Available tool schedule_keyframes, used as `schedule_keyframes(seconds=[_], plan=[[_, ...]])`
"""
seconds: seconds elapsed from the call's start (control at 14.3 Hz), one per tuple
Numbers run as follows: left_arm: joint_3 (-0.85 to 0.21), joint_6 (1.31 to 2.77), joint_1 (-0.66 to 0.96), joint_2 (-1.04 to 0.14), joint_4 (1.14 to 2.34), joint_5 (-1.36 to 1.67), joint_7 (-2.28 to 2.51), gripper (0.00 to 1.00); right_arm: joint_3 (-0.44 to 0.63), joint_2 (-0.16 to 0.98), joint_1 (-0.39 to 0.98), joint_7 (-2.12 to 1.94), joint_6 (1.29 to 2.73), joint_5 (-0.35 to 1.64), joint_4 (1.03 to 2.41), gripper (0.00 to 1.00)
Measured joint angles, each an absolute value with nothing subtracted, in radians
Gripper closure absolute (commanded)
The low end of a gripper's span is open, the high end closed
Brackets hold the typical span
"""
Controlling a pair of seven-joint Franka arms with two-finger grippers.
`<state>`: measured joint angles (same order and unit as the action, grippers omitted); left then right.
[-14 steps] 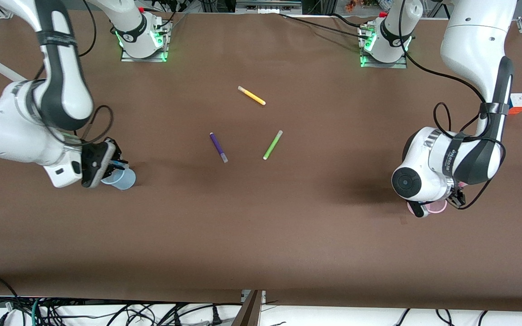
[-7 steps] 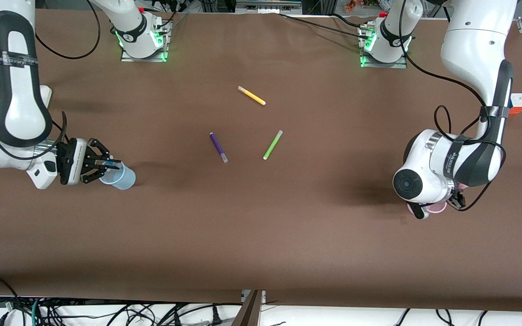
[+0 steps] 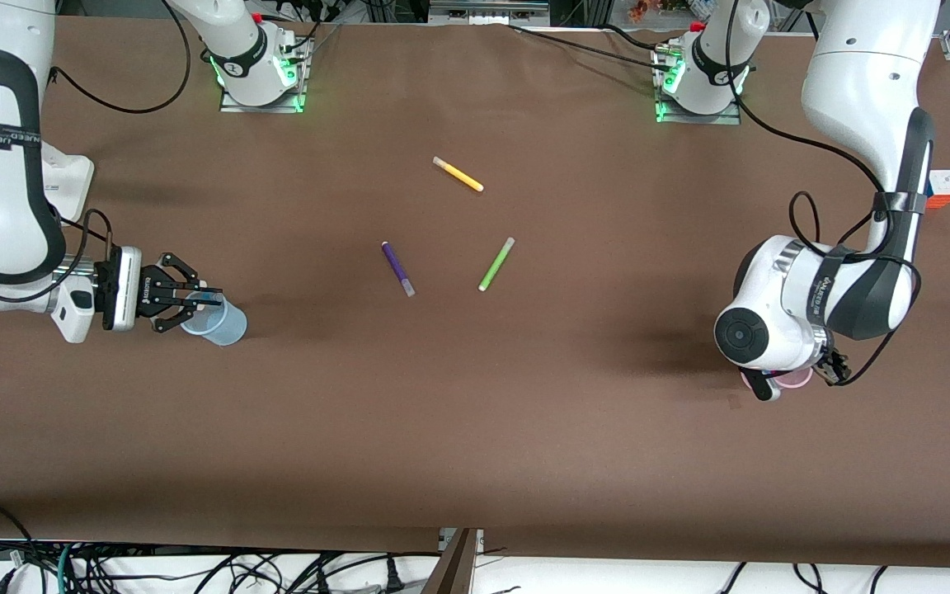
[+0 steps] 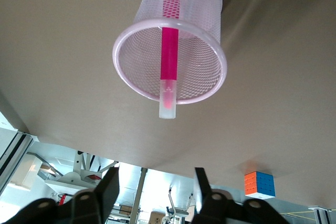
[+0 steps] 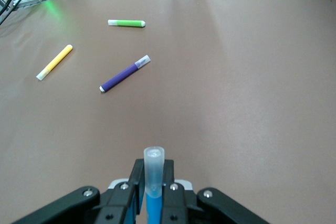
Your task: Place pink and blue markers in matching cups
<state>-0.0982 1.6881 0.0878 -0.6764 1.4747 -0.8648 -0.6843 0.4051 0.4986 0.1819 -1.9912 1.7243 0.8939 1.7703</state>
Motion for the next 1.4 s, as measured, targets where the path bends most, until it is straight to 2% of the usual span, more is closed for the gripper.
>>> schedule_keyframes(seconds=[0.14,0.35,0.7,0.77,0.84,1.19,1.4], plan=[[-0.1,1.688,0.088,-0.676,1.469,-0.865,-0.676,0.0,0.405,0.505,0.176,-2.001,1.72,0.904,1.77,0.92],[-0.106,1.688,0.088,-0.671,1.437,-0.799,-0.672,0.0,0.405,0.509,0.175,-2.005,1.72,0.911,1.763,0.92],[-0.109,1.686,0.089,-0.635,1.421,-0.622,-0.587,0.0,0.404,0.557,0.171,-2.013,1.688,0.918,1.658,0.92],[-0.109,1.684,0.089,-0.622,1.421,-0.571,-0.543,0.0,0.404,0.57,0.168,-2.02,1.685,0.92,1.652,0.75],[-0.109,1.677,0.089,-0.61,1.42,-0.518,-0.497,0.0,0.404,0.58,0.165,-2.025,1.683,0.922,1.649,0.02],[-0.106,1.655,0.068,-0.543,1.419,-0.221,-0.237,0.0,0.404,0.588,0.153,-1.983,1.675,0.928,1.634,0.0],[-0.105,1.657,0.047,-0.477,1.408,-0.168,-0.203,0.0,0.405,0.586,0.147,-1.769,1.636,0.928,1.562,0.0]])
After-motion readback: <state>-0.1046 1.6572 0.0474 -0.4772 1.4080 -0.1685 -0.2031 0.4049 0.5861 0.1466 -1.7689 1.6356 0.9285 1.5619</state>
